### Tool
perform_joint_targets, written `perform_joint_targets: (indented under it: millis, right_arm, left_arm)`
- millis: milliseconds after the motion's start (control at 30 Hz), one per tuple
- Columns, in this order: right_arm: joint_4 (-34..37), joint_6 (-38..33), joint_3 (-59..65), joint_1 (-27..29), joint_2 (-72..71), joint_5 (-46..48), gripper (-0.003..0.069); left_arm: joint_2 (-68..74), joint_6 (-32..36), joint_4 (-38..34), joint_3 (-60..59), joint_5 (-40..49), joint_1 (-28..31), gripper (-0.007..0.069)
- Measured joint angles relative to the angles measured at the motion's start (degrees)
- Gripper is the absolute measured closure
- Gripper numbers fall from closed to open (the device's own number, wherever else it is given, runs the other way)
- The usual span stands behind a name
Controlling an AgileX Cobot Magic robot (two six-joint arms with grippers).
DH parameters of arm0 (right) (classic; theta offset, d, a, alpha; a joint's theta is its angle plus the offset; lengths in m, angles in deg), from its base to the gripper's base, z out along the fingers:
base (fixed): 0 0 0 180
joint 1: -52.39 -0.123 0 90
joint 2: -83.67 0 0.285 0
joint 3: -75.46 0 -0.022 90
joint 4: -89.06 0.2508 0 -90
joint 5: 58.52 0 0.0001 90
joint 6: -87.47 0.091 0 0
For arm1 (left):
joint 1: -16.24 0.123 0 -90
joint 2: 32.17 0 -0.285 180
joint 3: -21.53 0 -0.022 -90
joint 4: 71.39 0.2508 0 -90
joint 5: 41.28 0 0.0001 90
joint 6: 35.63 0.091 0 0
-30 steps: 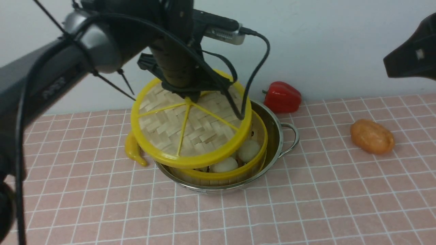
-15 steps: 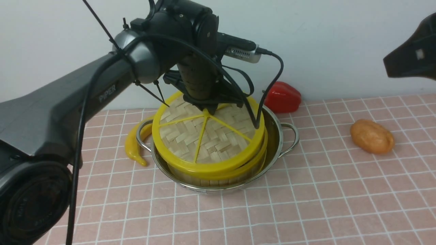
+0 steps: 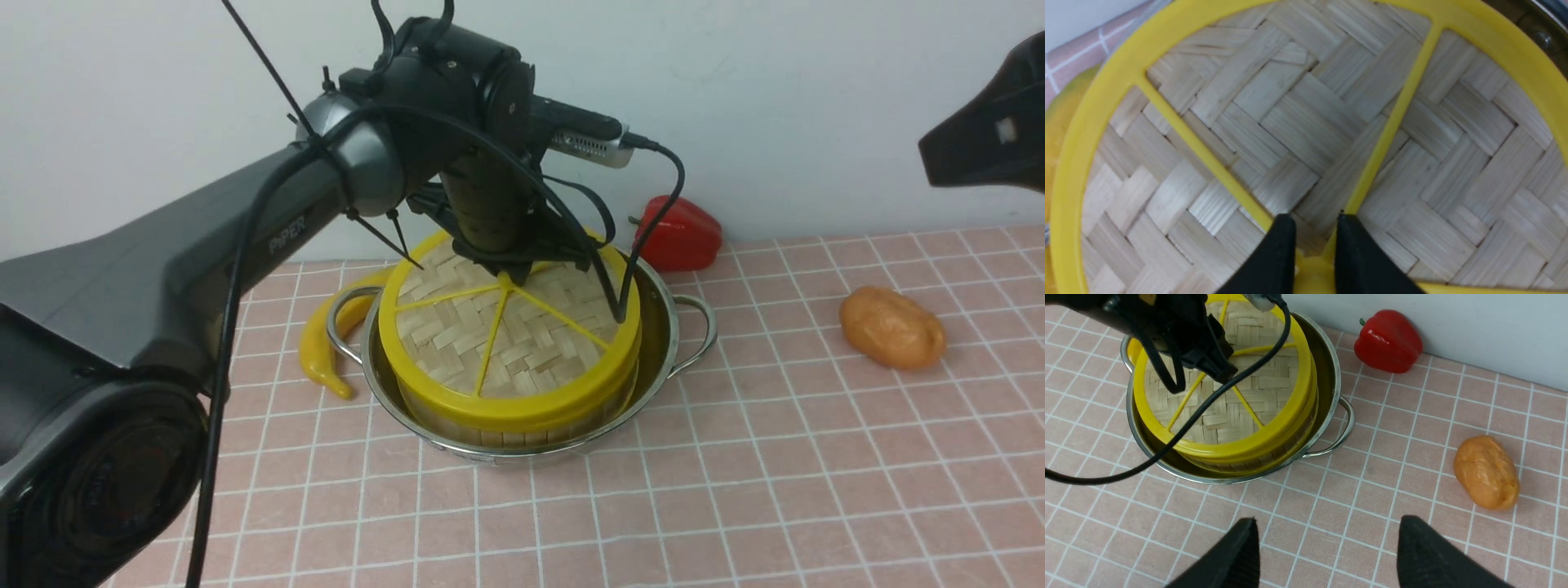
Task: Place the steamer in the pot on the pink tablecloth, and put the lid on the steamer.
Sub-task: 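Place the yellow bamboo steamer lid onto the steamer in the pot with the left gripper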
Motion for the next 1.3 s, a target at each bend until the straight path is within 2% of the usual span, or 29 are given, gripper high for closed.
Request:
perform_joint_targets:
  millis: [533,1300]
  right_arm:
    - [0.0,0.0,0.0,0.0,0.0,0.0,0.0211]
    - [0.0,0.0,0.0,0.0,0.0,0.0,0.0211]
  left_arm:
    - [0.7,0.9,0.2,0.0,-2.5,0.0,0.0508]
    - [2.0,0.9,-1.4,0.8,-1.1,0.0,0.0509]
